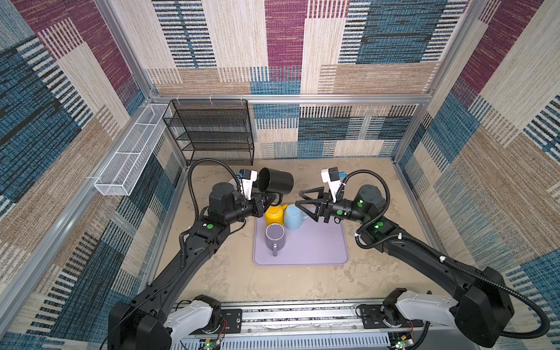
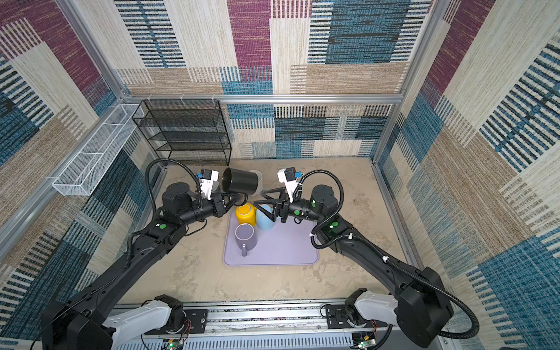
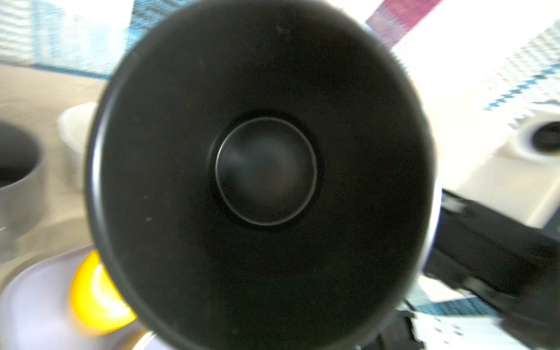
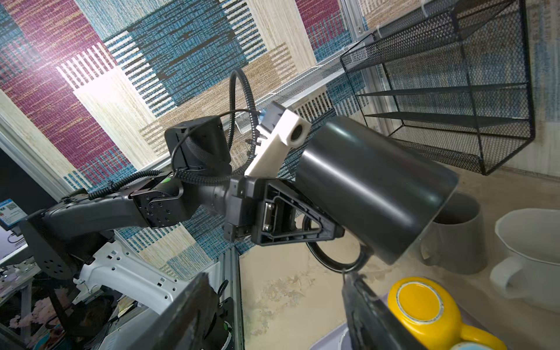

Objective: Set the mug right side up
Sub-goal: 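Rotate the black mug mouth up with the left gripper while the right releases it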

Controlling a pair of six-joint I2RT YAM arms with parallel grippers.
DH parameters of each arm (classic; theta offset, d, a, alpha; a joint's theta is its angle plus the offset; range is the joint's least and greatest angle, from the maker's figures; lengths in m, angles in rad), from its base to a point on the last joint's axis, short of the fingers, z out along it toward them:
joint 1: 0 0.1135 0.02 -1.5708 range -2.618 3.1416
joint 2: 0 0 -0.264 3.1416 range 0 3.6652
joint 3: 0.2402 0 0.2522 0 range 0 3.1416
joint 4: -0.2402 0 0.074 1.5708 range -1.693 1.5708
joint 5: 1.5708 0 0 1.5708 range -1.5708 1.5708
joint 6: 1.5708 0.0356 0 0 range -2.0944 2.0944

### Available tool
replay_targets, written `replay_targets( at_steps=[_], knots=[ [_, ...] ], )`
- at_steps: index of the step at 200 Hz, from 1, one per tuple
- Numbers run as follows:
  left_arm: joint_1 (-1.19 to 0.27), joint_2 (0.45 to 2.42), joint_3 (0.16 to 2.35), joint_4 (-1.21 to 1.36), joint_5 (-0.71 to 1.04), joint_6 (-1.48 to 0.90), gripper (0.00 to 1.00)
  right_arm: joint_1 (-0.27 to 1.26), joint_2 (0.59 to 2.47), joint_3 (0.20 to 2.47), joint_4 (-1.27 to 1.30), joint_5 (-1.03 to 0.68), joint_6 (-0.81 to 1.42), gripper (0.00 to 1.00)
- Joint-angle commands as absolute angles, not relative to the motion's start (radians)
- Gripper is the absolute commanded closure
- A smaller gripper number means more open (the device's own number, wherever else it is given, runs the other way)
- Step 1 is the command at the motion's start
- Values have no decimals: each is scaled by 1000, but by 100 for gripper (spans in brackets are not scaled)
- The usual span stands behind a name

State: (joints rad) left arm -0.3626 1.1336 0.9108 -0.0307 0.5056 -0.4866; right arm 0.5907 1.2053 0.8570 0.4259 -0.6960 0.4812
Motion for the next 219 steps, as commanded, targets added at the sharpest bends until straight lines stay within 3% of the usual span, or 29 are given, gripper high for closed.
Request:
replay_targets(
  at_steps=[1, 116, 219],
  knots=[
    [-360, 1151, 940, -104, 389, -389, 100, 585, 1188, 850, 399, -670, 459, 28],
    [-261, 1256, 1075, -421, 81, -294, 100, 572, 1164, 831, 350, -655, 446, 28],
    [-109, 1321, 1100, -488, -87, -225, 100, 565, 1143, 825, 311, -637, 433, 28]
  ],
)
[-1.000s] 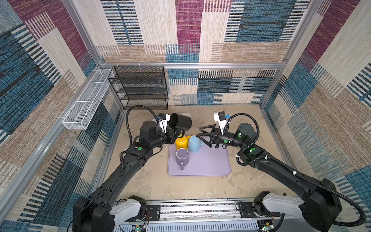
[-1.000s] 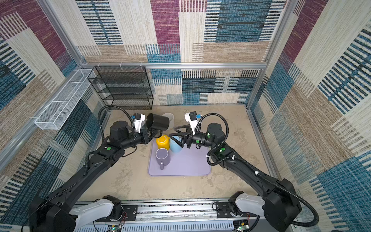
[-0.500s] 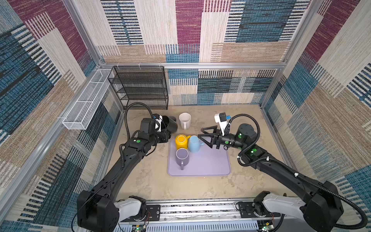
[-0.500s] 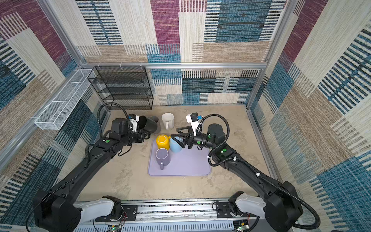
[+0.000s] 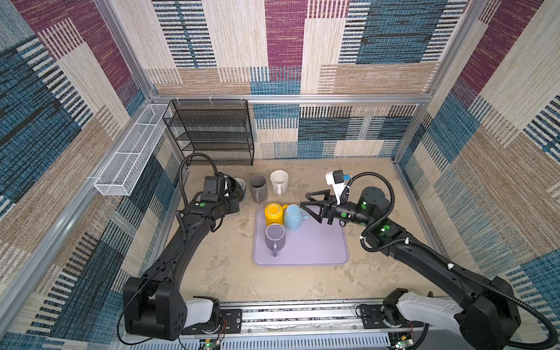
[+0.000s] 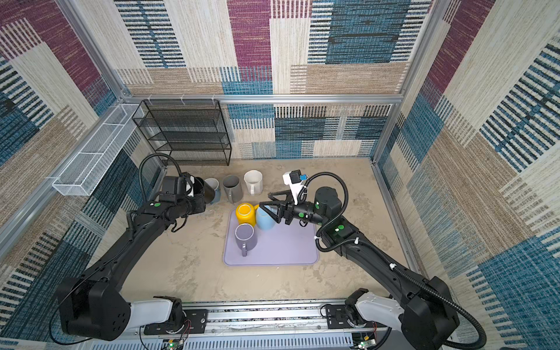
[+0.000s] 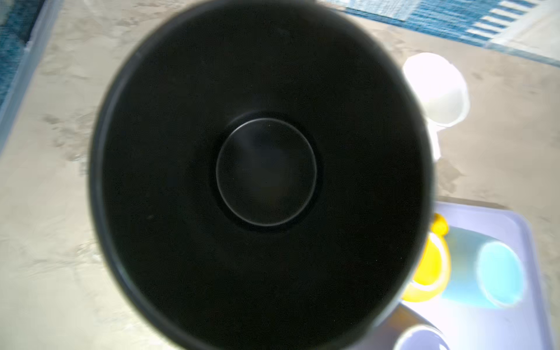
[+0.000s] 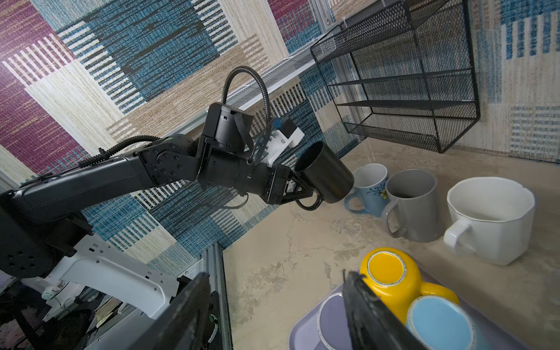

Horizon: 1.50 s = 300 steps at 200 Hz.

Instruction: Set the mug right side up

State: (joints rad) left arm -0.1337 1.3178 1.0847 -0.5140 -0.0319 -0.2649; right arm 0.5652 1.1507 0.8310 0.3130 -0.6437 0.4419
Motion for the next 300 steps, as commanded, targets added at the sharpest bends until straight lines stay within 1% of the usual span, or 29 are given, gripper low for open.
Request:
replay_targets(
  at_steps=[1, 60, 140, 186, 224, 300],
  knots=[
    [-107, 1323, 1099, -488, -87, -225, 100, 565, 1144, 825, 311, -637, 433, 28],
    [-52, 1368, 1066, -456, -180, -182, 100, 563, 1138, 817, 309, -640, 440, 28],
    [41, 1448, 1034, -322, -74, -137, 100, 562, 1127, 816, 284, -613, 436, 28],
    [78, 1529, 1069, -279, -50, -87, 100, 561, 1140, 832, 267, -606, 436, 28],
    [97, 1602, 1111, -259, 5, -48, 100, 561, 1152, 842, 258, -596, 433, 28],
    [103, 1706, 1180, -250, -27, -10, 100, 560, 1195, 859, 270, -604, 438, 28]
  ],
)
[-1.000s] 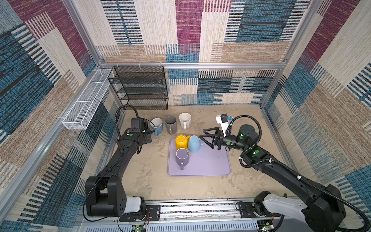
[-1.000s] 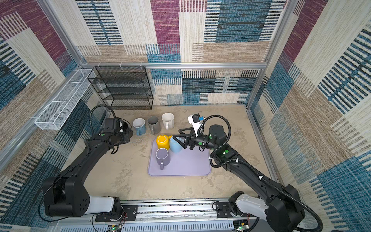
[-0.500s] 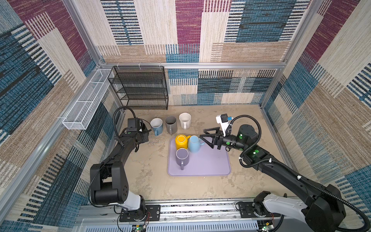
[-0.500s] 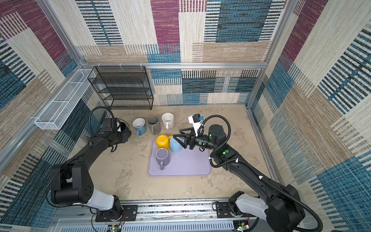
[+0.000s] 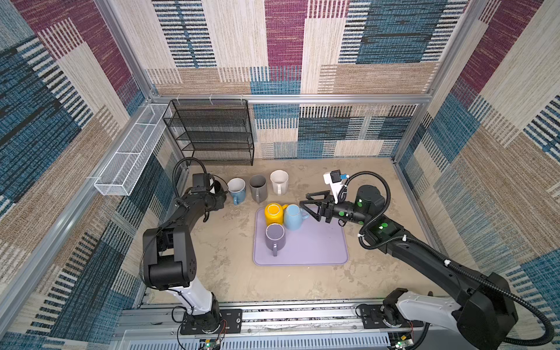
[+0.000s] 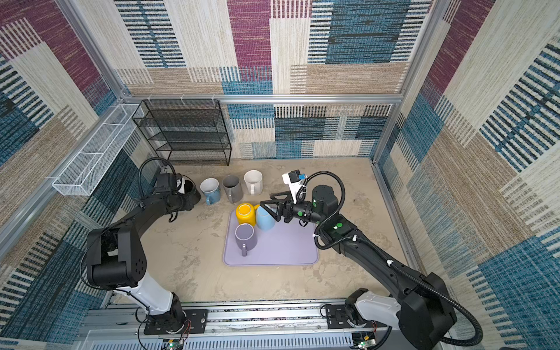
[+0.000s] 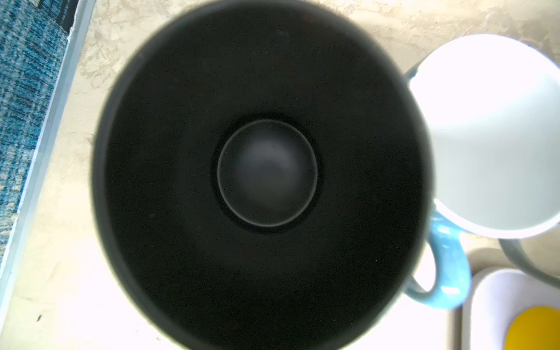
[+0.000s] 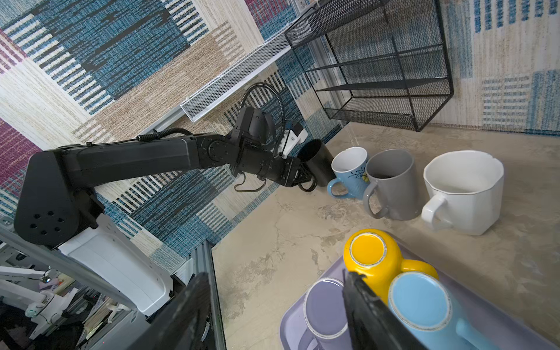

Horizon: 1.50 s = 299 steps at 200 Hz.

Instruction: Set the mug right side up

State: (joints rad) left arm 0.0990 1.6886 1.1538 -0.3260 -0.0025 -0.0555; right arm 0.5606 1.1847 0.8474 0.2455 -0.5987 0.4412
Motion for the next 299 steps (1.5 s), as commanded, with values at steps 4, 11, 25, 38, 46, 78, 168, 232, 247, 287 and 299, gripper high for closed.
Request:
replay_targets(
  at_steps=[4, 11, 25, 38, 46, 78, 168, 232, 247, 287, 299],
  knots=[
    [103, 1711, 1185, -251, -28, -8, 100, 560, 1196, 860, 270, -603, 438, 28],
    [103, 1718, 1187, -250, -32, -3, 100, 560, 1198, 860, 271, -605, 438, 28],
    [103, 1732, 1192, -243, -36, 5, 100, 560, 1202, 861, 274, -603, 437, 28],
    [103, 1742, 1198, -238, -37, 9, 100, 560, 1201, 859, 275, -604, 438, 28],
    [104, 1750, 1200, -232, -35, 11, 100, 560, 1202, 859, 275, -603, 438, 28],
    [104, 1780, 1217, -226, -21, 15, 100, 560, 1203, 855, 275, -599, 434, 28],
    [104, 1872, 1285, -263, 4, 15, 100, 560, 1181, 841, 279, -593, 434, 28],
    [104, 1920, 1349, -333, -2, 22, 100, 558, 1168, 834, 267, -583, 428, 28],
    [104, 1930, 1360, -348, -4, 22, 100, 558, 1169, 834, 267, -580, 429, 28],
    [104, 1946, 1380, -377, 3, 21, 99, 558, 1165, 836, 265, -574, 430, 26],
    [104, 1950, 1384, -382, 2, 21, 95, 558, 1164, 837, 264, -574, 428, 26]
  ],
)
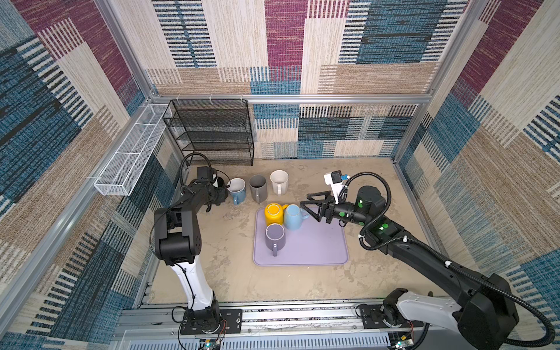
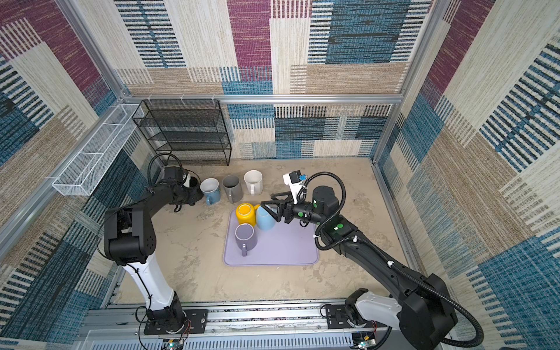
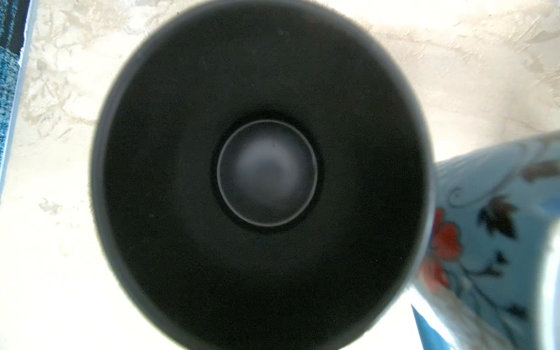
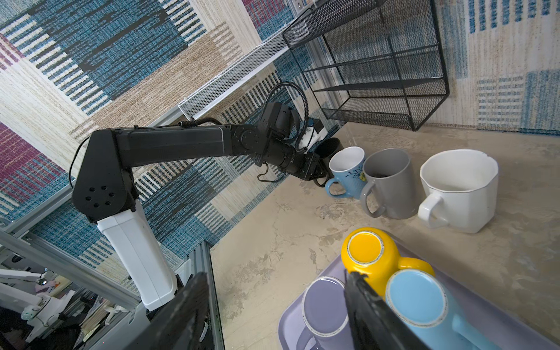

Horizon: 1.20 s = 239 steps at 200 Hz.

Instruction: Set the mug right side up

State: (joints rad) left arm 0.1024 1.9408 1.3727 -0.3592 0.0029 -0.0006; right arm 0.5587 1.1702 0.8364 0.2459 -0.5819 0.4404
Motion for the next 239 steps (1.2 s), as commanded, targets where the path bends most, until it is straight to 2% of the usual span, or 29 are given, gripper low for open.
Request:
replay_targets(
  at_steps=[1, 44, 76, 125, 165, 239],
  knots=[
    [104, 1951, 1384, -382, 2, 20, 95, 558, 1163, 837, 263, -574, 428, 26],
    [104, 1957, 1393, -402, -1, 27, 94, 557, 1169, 846, 257, -571, 425, 25],
    [104, 1968, 1405, -419, -4, 30, 88, 557, 1172, 851, 255, -572, 425, 24],
    [104, 1971, 1414, -434, 0, 28, 77, 555, 1171, 855, 247, -568, 420, 23],
    [104, 1956, 1413, -445, -2, 15, 63, 554, 1164, 853, 242, -566, 418, 22],
    [102, 1830, 1351, -433, -14, -35, 61, 554, 1139, 839, 227, -547, 411, 18]
  ],
)
